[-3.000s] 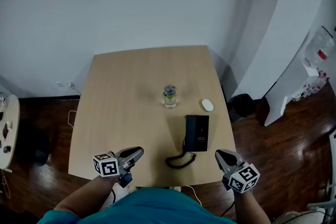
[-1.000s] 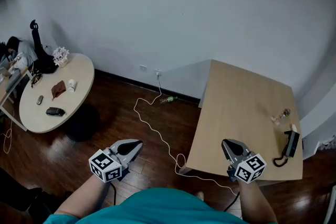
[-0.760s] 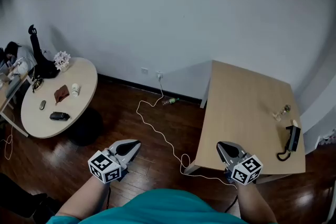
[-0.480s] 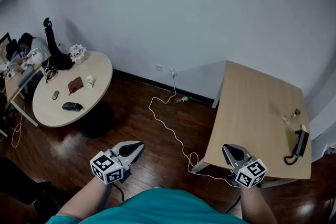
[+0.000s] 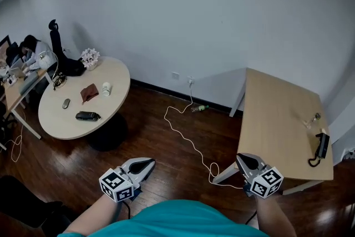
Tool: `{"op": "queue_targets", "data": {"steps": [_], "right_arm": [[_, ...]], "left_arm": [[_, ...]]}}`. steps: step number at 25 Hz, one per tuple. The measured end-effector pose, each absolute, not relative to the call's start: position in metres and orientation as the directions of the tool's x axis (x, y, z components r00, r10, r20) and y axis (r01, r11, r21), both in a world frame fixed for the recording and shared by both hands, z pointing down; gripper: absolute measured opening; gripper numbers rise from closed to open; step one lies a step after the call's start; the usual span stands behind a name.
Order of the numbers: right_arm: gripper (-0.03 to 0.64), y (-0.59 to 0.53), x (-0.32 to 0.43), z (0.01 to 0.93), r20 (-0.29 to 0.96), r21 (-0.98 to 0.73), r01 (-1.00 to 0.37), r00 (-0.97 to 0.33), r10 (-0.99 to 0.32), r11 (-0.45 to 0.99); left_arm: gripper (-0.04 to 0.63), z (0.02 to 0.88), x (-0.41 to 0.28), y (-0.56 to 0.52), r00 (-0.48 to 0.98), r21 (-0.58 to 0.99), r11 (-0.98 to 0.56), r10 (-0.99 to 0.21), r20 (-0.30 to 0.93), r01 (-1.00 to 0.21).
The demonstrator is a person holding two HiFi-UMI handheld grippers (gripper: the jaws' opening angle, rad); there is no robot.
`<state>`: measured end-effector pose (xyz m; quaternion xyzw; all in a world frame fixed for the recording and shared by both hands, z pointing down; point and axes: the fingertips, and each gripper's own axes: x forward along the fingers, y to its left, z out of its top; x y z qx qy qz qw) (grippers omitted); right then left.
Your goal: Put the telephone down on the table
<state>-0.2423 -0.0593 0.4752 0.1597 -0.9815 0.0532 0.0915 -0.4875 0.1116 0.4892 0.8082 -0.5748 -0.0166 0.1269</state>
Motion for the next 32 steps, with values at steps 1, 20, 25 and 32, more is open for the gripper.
{"op": "queue_targets", "data": {"steps": [1,20,25,32], "right_arm": [[0.002,-0.049,-0.255,0.474,0.2,-0.067,-0.339,-0.926,-0.32,0.938],[0.002,0.092,-0.358,0.463,0.2,-0.108,-0.454,-0.881,-0.428,0.885],[0.002,0.089,-0.326,0.472,0.193,-0.139,-0.449,-0.887,-0.42,0.883],[0.0,0.08,-0.298,0.483,0.214,-0.145,-0.438,-0.889,-0.404,0.887]], "left_arm": [[0.006,0.491,-0.501,0.121,0.354,0.25,-0.319,-0.929,0.106,-0.914],[0.006,0.48,-0.594,0.213,0.526,0.205,-0.499,-0.844,0.108,-0.842],[0.006,0.476,-0.558,0.197,0.531,0.186,-0.508,-0.841,0.105,-0.841],[0.006,0.478,-0.525,0.19,0.504,0.216,-0.477,-0.859,0.091,-0.852]]}}
